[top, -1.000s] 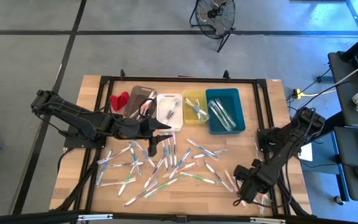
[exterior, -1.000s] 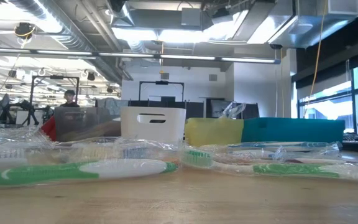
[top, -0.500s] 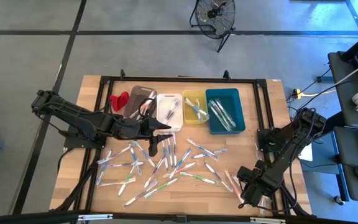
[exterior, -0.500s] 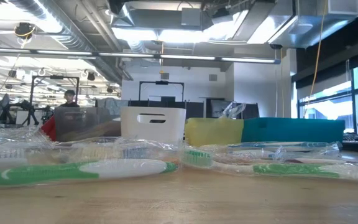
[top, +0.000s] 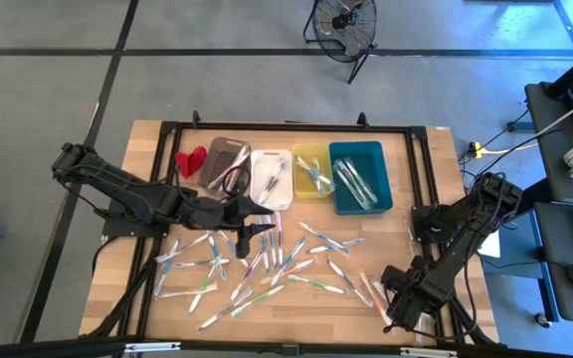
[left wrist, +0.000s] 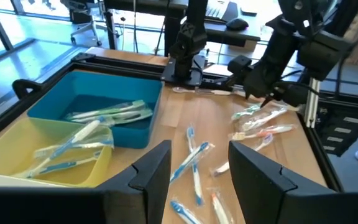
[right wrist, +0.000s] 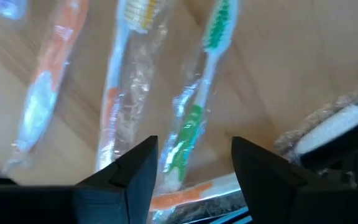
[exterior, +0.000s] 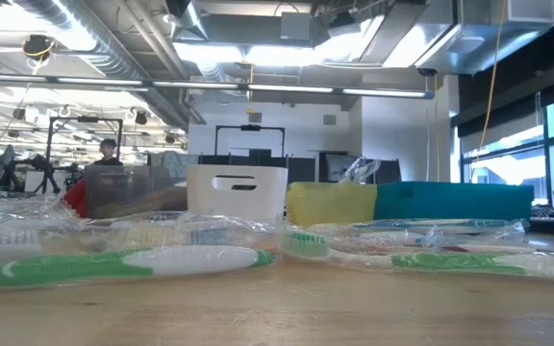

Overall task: Pick & Place Toothbrushes
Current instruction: Put the green toothbrush into the blue bin

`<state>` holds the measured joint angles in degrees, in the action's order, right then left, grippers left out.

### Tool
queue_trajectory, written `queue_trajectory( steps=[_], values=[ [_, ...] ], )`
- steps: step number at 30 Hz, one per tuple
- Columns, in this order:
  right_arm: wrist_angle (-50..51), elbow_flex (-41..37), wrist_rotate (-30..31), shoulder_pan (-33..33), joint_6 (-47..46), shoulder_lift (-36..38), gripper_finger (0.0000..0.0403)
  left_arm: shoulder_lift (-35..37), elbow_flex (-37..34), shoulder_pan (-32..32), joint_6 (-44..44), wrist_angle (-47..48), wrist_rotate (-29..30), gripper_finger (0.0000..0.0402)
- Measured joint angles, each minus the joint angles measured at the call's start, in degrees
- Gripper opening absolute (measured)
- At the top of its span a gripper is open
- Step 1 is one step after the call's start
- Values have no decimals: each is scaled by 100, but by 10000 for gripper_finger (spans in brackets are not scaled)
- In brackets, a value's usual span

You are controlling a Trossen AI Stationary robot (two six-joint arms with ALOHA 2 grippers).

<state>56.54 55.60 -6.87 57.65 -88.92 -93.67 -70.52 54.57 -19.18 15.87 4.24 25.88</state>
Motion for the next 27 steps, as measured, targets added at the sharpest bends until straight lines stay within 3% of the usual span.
queue_trajectory(
  steps=[8,19,27],
  values=[
    [-511,-493,-243,1,-46,-4,216,0,0,-2,-6,-25,1,155],
    [-1432,-1097,-321,-2,-351,48,196,0,0,-2,-10,-154,1,155],
    [-1456,-1119,-335,-4,-369,44,139,0,0,-2,-5,-154,1,155]
  ],
)
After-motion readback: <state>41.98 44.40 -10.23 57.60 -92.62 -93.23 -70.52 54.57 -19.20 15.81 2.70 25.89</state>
